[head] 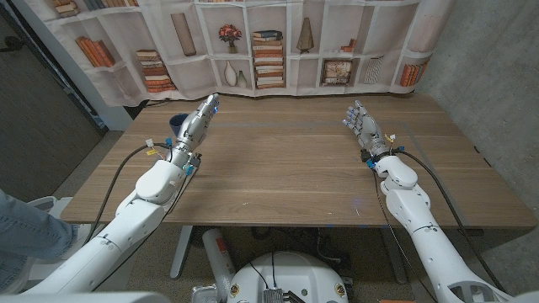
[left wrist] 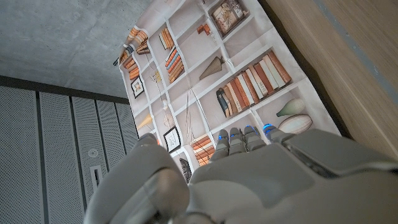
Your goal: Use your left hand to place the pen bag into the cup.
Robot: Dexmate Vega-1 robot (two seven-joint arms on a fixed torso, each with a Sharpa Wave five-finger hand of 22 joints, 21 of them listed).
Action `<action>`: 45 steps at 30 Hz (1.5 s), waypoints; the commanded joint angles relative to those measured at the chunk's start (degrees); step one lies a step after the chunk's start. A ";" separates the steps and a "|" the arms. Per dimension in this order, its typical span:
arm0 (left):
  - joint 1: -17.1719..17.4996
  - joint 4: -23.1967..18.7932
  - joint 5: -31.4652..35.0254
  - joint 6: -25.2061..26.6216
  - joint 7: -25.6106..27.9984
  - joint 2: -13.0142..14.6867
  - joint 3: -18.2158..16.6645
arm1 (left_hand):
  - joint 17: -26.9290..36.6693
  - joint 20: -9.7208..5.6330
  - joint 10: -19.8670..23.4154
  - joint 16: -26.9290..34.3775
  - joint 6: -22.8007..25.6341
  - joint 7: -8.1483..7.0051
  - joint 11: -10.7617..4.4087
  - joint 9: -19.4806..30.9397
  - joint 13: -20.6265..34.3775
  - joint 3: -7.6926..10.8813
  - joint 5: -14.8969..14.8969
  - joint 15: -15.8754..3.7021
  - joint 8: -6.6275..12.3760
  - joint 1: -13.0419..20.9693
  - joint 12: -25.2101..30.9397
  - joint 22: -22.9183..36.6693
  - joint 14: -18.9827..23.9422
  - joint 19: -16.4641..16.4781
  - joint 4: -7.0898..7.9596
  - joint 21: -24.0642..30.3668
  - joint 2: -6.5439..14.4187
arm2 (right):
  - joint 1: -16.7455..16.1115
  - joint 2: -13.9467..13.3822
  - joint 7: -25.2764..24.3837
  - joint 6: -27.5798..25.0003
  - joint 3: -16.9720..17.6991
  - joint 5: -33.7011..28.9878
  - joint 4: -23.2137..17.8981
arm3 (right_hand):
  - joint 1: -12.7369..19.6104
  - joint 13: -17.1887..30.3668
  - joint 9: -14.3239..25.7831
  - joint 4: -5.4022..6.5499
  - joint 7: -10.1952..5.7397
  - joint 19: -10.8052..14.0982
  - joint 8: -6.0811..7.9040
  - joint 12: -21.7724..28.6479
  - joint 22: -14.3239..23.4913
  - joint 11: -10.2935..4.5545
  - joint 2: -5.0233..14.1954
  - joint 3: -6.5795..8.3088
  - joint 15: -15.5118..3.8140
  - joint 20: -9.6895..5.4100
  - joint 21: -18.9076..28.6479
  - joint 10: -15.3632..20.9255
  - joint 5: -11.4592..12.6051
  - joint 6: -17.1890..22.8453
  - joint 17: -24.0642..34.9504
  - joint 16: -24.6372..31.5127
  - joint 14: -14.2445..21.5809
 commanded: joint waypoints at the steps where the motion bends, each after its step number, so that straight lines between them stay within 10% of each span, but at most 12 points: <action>1: 3.70 -2.75 2.14 -0.33 1.87 1.69 -2.73 | 0.17 0.00 0.27 0.49 0.59 -0.05 -0.10 0.11 0.21 -0.05 0.38 -0.09 0.22 0.68 0.21 0.12 0.30 0.14 -0.25 0.47 0.28 | 0.79 0.61 -0.14 0.51 -0.58 -0.05 1.17 | 0.26 0.15 0.20 -0.35 0.07 0.39 -0.20 -0.09 0.21 0.10 0.25 0.08 0.41 -0.93 -0.15 0.49 -0.06 0.57 0.09 -0.02 0.53; 45: 14.53 -8.14 14.20 -4.85 7.94 -0.75 -13.09 | 0.23 0.18 3.54 0.80 4.34 -0.33 -0.58 0.18 0.22 -0.40 0.60 -0.49 0.82 1.98 0.75 0.05 3.87 3.10 -0.91 0.94 0.76 | 1.31 0.89 -0.52 1.08 -0.98 -0.18 1.52 | 0.30 0.18 0.21 -0.66 -0.09 0.89 -0.31 -0.25 0.25 -0.12 0.43 -0.07 0.36 -0.80 -1.32 0.64 -0.19 0.77 0.10 -0.06 0.84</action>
